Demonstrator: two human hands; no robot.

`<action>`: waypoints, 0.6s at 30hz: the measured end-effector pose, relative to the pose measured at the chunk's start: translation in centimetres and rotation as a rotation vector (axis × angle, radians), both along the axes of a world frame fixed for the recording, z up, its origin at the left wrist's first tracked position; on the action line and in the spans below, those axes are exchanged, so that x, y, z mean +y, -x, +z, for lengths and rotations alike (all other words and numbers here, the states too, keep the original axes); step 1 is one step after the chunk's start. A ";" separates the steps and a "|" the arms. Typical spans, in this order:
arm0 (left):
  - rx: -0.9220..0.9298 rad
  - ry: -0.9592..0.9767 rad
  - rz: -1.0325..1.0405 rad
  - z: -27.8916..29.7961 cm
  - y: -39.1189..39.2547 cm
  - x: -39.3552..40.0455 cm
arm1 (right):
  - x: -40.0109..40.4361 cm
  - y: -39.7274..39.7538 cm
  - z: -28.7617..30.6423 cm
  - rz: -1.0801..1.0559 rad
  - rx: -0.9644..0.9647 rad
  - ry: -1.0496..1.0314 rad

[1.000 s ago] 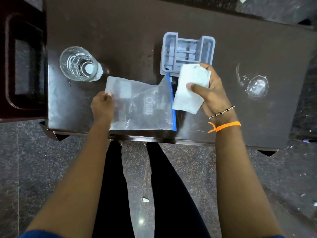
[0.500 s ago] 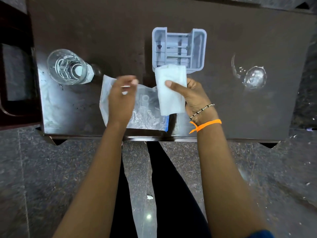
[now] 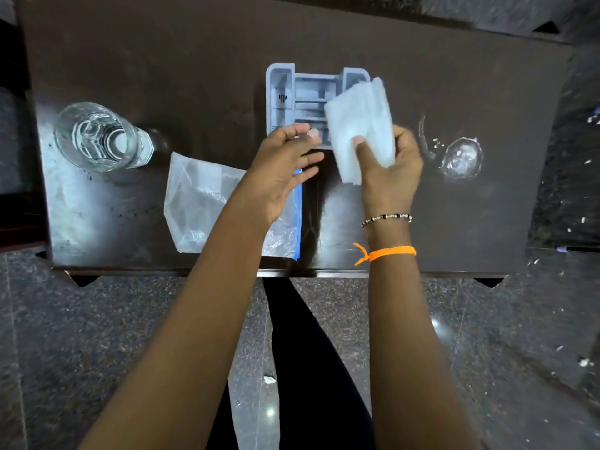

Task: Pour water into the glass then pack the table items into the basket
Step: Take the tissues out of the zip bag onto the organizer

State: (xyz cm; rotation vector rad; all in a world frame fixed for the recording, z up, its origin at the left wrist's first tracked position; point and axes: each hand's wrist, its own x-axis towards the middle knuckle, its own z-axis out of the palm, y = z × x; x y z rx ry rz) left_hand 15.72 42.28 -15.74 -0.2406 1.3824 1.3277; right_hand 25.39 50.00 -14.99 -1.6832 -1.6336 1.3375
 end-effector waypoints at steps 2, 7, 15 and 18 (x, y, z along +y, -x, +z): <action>0.027 0.023 -0.043 0.2 -0.1 0.1 | 0.6 0.1 0.3 -0.019 -0.125 -0.185; 0.077 0.126 -0.054 0.0 -0.6 -0.7 | 1.6 0.6 0.5 0.226 -0.301 -0.305; 0.089 0.200 -0.067 -0.3 -1.1 -1.7 | 4.1 1.7 -0.4 0.475 -0.583 -0.174; 0.105 0.199 -0.077 -0.3 -1.2 -1.5 | 4.5 2.4 -0.2 0.419 -0.525 -0.170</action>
